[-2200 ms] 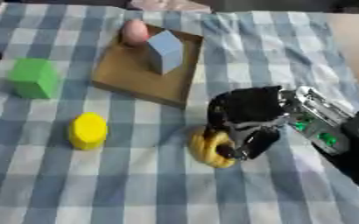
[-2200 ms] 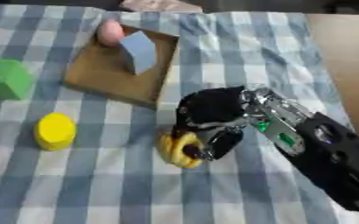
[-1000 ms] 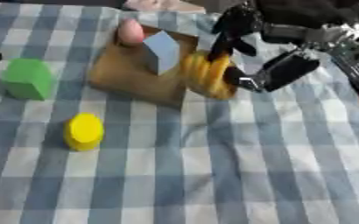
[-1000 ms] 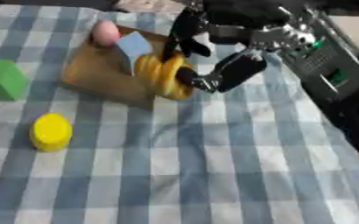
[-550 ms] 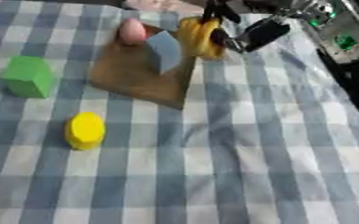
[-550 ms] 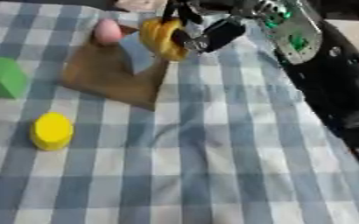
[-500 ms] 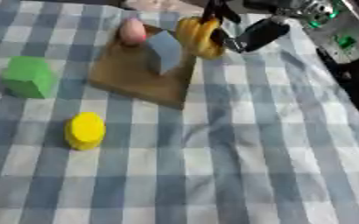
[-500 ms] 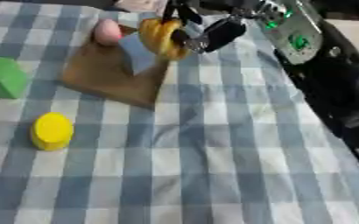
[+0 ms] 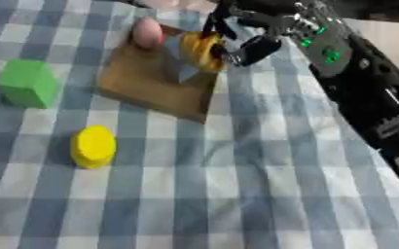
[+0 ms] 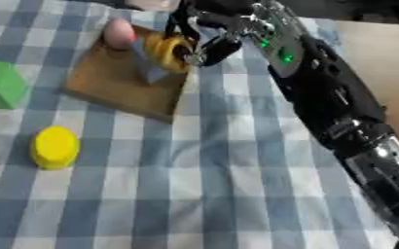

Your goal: Pick up objects on the table and place them in the box.

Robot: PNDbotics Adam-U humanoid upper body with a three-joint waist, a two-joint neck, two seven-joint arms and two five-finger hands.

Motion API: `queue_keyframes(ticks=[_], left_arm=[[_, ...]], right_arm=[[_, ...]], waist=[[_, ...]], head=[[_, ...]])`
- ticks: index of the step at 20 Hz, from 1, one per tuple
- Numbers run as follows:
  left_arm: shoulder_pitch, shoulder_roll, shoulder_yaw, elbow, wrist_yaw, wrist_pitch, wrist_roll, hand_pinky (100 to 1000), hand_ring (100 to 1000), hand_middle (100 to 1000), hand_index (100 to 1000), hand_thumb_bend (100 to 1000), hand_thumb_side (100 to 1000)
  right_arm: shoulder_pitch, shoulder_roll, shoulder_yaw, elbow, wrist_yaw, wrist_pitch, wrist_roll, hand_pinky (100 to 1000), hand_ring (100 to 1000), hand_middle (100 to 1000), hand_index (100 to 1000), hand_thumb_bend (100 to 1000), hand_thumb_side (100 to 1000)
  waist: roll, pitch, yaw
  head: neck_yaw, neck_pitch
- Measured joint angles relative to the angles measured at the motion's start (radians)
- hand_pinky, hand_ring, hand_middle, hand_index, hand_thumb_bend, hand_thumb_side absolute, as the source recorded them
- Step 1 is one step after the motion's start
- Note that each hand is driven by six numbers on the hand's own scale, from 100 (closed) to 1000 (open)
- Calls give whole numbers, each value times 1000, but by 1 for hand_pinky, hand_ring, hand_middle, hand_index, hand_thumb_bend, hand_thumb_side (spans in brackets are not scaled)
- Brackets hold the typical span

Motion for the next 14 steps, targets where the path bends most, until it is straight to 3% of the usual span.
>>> queue_keyframes(ticks=[4,8,11,14], left_arm=[[-1,0,0,0,0,0,-1,756,851,720,851,100,637],[-1,0,0,0,0,1,-1,755,851,720,851,100,638],[-1,0,0,0,0,2,-2,755,851,720,851,100,638],[0,0,0,0,0,2,-2,755,851,720,851,100,638]], right_arm=[[0,8,-5,34,28,-21,-6,781,553,292,621,100,202],[0,9,-12,50,43,-38,5,800,638,434,707,100,208],[5,9,-12,50,53,-48,25,857,786,596,863,100,215],[5,9,-12,50,61,-41,39,863,796,609,873,100,238]], waist=[[-4,3,4],[-5,3,4],[-5,3,3],[-5,3,2]], head=[[-2,0],[-2,1],[-1,3],[0,3]])
